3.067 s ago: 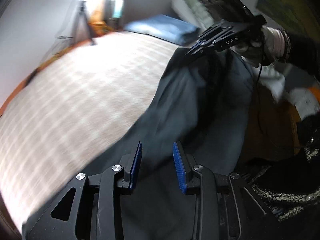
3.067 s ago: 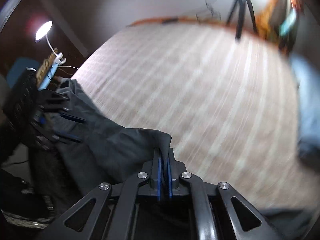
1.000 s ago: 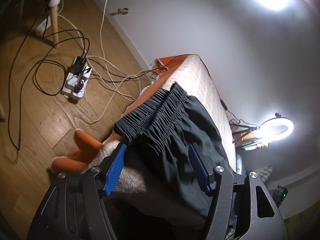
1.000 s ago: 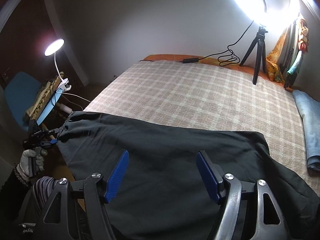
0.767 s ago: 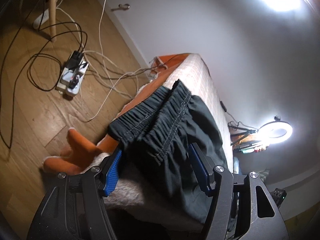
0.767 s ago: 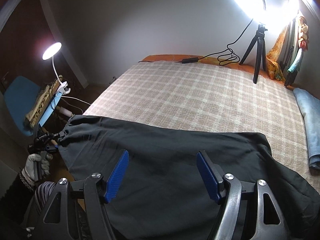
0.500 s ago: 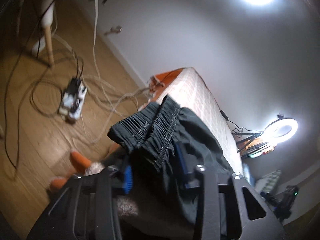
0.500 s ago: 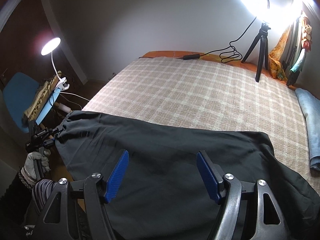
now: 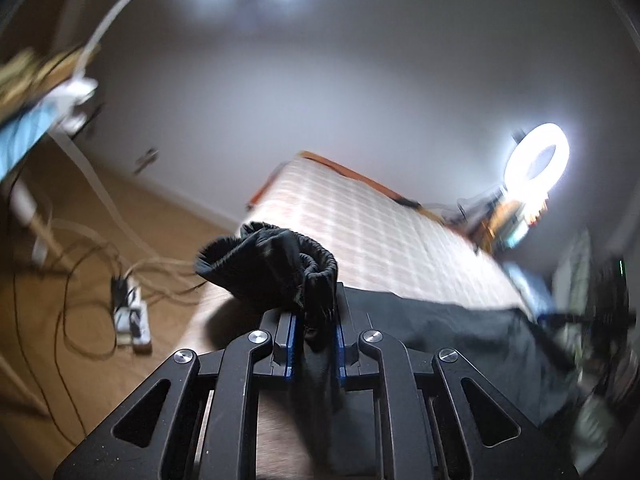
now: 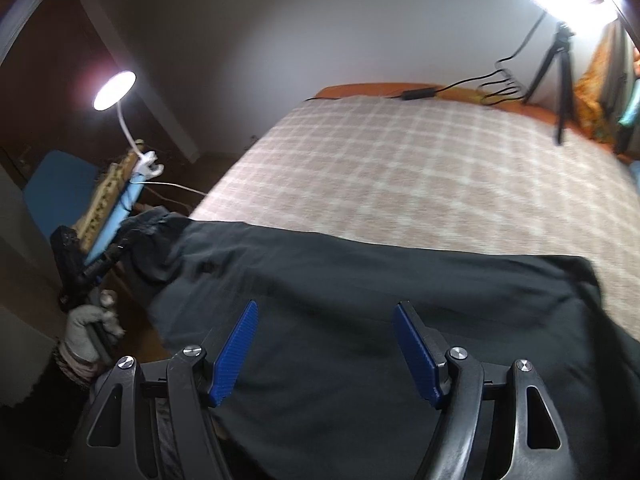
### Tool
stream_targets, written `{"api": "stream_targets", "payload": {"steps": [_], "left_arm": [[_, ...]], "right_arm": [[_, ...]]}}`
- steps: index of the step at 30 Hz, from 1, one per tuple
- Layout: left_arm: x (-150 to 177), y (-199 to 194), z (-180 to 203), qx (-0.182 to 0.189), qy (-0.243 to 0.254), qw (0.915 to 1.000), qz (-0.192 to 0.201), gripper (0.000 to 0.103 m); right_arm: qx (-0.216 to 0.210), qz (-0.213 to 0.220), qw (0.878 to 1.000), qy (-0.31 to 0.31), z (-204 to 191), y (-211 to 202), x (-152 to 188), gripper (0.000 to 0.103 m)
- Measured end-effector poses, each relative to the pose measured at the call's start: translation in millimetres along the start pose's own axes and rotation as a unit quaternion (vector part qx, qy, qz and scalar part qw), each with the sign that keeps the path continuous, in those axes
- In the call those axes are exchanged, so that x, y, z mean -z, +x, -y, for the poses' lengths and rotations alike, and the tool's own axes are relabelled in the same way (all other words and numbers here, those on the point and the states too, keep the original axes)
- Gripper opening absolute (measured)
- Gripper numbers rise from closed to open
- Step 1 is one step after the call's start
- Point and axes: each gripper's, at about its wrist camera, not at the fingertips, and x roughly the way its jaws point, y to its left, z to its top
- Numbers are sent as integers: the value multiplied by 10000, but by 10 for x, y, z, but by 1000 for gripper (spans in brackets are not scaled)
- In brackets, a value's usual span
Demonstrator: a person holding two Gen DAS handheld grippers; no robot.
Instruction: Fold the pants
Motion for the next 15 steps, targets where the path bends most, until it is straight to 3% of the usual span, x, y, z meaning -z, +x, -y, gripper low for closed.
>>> {"api": "stream_targets", "payload": {"steps": [7, 15], "left_arm": [[150, 227, 583, 375, 1293, 9898, -468, 12], [333, 325, 905, 680, 2056, 9722, -885, 12]], "right_arm": [[-1258, -399, 9910, 236, -413, 578, -277, 76], [-2392, -1284, 9560, 1115, -694, 1565, -472, 82]]}}
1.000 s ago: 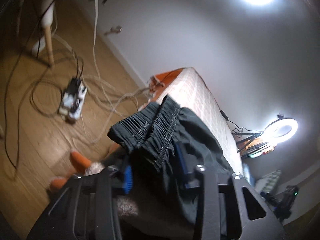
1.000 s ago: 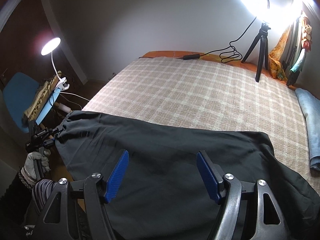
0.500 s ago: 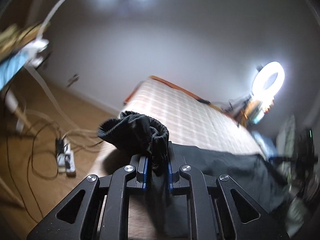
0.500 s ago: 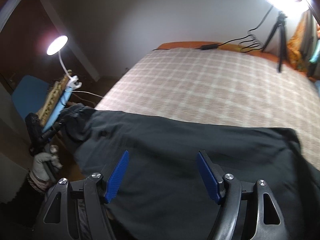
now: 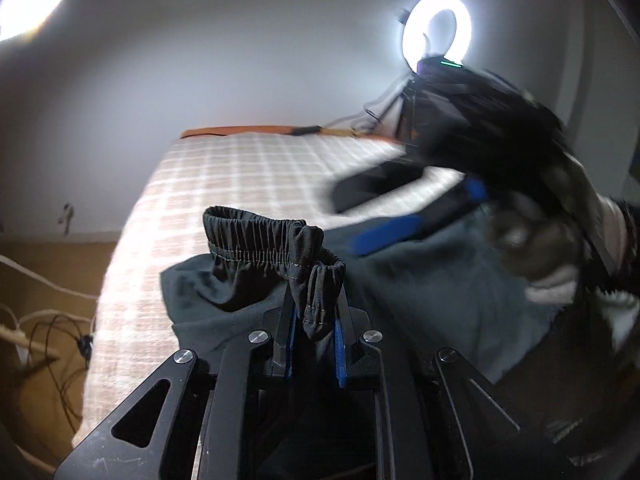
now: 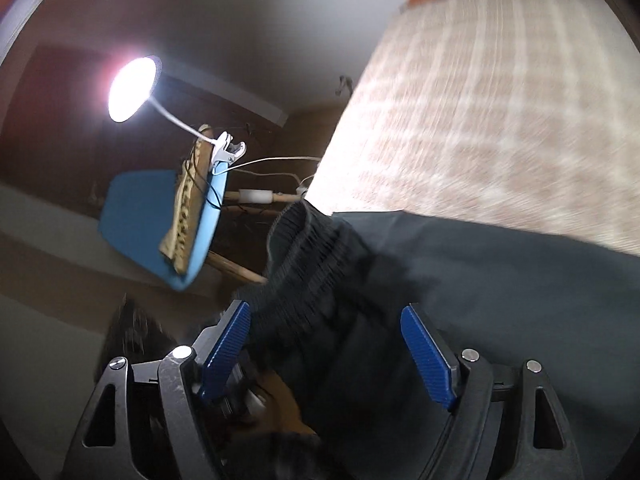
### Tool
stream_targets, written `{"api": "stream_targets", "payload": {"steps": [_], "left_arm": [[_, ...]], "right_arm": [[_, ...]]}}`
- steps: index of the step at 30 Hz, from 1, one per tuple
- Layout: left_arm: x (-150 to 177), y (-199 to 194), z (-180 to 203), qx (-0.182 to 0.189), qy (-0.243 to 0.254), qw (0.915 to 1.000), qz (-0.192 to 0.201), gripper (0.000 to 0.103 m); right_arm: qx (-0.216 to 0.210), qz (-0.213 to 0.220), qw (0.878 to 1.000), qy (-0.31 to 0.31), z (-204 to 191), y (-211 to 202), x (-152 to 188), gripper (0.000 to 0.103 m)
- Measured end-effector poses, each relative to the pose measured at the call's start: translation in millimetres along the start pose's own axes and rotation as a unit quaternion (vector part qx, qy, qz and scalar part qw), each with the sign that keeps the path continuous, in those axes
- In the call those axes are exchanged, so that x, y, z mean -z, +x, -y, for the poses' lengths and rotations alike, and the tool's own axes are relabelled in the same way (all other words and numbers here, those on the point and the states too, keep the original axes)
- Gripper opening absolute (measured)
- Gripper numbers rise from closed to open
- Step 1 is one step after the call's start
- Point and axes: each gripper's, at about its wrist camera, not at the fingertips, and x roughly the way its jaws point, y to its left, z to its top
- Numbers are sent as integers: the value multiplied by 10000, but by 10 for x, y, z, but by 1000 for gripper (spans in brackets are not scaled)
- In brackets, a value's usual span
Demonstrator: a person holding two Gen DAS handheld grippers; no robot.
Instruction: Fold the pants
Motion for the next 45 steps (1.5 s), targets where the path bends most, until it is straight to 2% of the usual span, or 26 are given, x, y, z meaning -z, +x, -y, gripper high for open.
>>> {"api": "stream_targets", "payload": {"steps": [5, 10, 13, 14, 15, 17, 18, 21, 23, 27, 35, 45], "left_arm": [[-13, 68, 194, 27, 534, 9983, -215, 13], [17, 153, 362, 25, 905, 9951, -402, 13], [25, 174, 478, 57, 1055, 9934, -443, 13], [17, 183, 501, 59, 1089, 9930, -449, 13], [18, 187, 532, 65, 1120, 9926, -456, 13], [11, 188, 567, 84, 1113, 9927, -458, 13], [-8, 207, 571, 90, 1105, 9928, -452, 13], [-60, 207, 573, 147, 1042, 9936, -413, 13], [-100, 192, 578, 207, 967, 9943, -392, 12], [-188, 156, 711, 249, 1204, 9917, -374, 13], [-467, 23, 822, 598, 1223, 9902, -322, 13], [-701, 204, 1412, 982, 1504, 9830, -378, 13]], "right_arm": [[-343, -209, 9976, 571, 119, 272, -161, 83], [58, -357, 9983, 453, 71, 341, -230, 83], [479, -501, 9973, 227, -4, 413, -241, 76], [590, -521, 9967, 180, -15, 422, -238, 65], [680, -541, 9961, 162, -11, 428, -235, 48], [656, -493, 9964, 218, 39, 395, -249, 32], [637, -391, 9969, 233, 53, 355, -237, 25], [555, -86, 9982, 194, 73, 174, -190, 19], [538, 105, 9983, 185, 76, 34, -157, 18], [543, 430, 9975, 116, 35, -253, -96, 17], [563, 841, 9949, 21, -78, -752, -43, 17], [887, 1217, 9886, 6, 65, -1482, 243, 17]]}}
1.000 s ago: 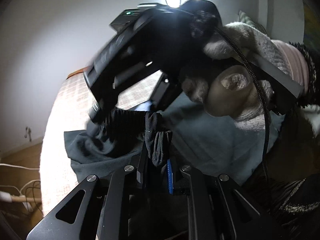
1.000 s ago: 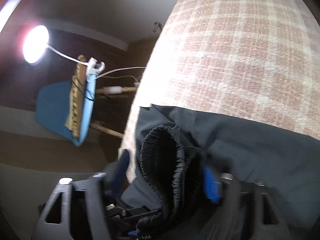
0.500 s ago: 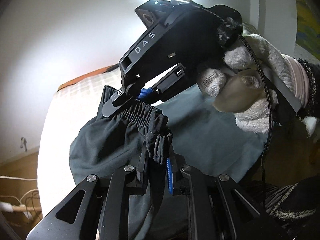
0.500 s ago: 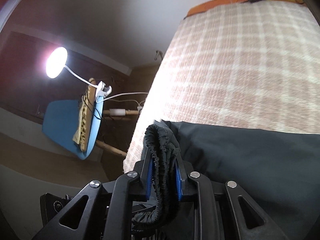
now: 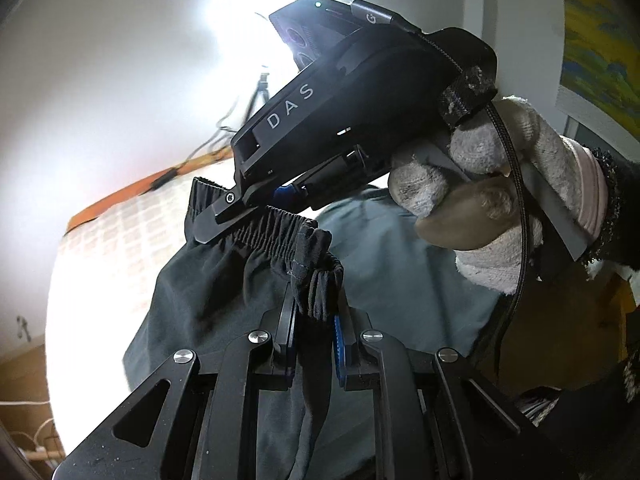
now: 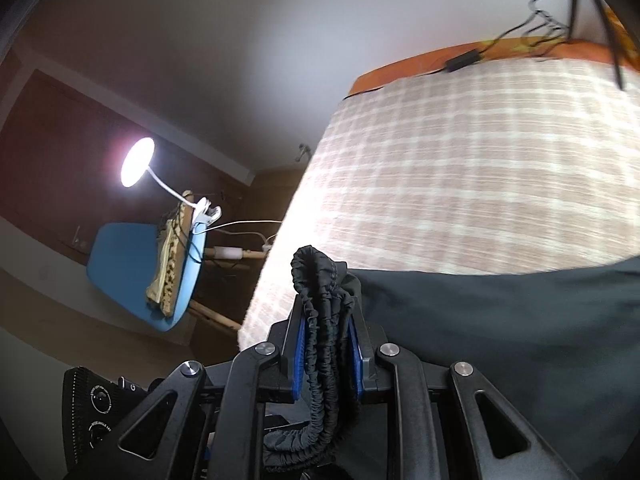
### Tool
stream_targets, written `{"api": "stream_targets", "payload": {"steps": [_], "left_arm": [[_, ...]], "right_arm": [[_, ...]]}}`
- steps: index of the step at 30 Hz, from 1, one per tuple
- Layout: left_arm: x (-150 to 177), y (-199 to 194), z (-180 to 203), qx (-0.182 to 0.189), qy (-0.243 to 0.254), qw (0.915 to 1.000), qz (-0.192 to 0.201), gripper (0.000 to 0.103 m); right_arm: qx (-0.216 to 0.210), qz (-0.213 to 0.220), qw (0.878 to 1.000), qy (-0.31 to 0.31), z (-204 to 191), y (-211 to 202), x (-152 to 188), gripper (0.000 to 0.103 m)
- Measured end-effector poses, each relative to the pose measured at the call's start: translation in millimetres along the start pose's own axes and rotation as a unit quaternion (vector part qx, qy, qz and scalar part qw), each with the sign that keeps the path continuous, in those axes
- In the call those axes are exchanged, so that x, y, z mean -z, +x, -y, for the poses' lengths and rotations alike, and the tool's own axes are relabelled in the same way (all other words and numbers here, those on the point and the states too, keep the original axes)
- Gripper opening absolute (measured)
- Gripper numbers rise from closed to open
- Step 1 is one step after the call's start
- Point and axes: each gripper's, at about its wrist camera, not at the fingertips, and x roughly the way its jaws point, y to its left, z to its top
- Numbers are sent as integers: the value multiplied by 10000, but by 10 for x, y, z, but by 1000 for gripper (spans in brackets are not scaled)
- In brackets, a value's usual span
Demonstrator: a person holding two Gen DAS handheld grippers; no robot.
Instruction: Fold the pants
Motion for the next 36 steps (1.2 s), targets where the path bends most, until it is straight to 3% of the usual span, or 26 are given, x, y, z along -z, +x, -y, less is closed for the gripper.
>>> {"api": "stream_targets", "payload": {"steps": [16, 36], "left_arm": [[-121, 625, 617, 614, 4, 9980, -170, 13], [-468, 1140, 1196, 1164, 347, 9925, -108, 13]], "right_arm": [[543, 188, 9964, 619, 909, -712, 424, 17], [1130, 483, 9890, 817, 1463, -1438, 574, 16]]}}
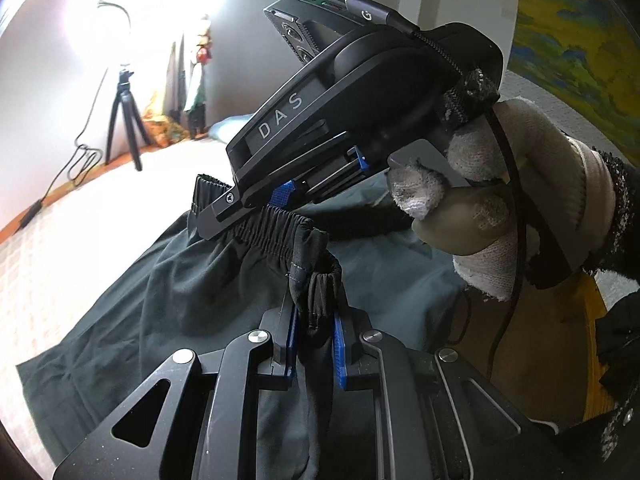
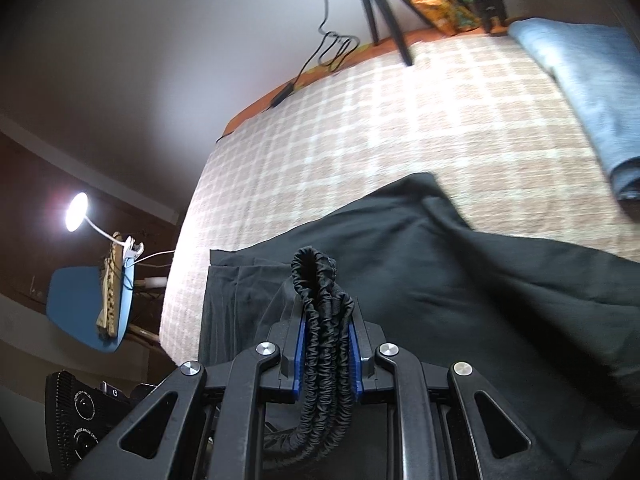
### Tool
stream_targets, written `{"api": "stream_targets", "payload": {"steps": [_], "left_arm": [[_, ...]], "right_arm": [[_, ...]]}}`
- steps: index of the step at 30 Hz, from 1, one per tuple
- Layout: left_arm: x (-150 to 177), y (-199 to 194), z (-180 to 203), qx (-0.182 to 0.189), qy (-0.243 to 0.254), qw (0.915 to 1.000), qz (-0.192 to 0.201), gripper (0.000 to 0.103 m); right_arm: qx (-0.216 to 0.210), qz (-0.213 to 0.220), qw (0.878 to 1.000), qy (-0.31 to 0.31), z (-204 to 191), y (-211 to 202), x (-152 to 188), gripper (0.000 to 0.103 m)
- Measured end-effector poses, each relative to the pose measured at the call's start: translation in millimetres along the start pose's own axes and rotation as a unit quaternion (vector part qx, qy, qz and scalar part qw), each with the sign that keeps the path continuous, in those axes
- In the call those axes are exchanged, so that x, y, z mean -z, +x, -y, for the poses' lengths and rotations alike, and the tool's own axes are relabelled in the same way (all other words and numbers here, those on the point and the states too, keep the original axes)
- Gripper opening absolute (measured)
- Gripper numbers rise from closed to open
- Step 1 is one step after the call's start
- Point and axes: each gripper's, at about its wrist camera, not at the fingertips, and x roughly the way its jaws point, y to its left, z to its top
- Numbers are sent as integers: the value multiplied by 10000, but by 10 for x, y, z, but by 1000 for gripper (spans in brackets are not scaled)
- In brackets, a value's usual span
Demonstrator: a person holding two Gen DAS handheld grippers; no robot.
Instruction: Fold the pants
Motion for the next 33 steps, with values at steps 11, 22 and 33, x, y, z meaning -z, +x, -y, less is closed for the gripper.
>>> {"api": "stream_targets", "payload": {"steps": [11, 22, 33], "left_arm": [[-30, -49, -16, 552, -158, 9981, -207, 26], [297, -561, -891, -239, -856, 9954, -345, 31], [598, -472, -1089, -405, -1065, 9913, -665, 31]], "right_arm": [[200, 150, 9992, 300, 446, -203, 36, 16], [463, 391, 9964, 588, 836, -494, 208, 15], [753, 421, 9927, 838, 1160, -812, 264, 15]]}}
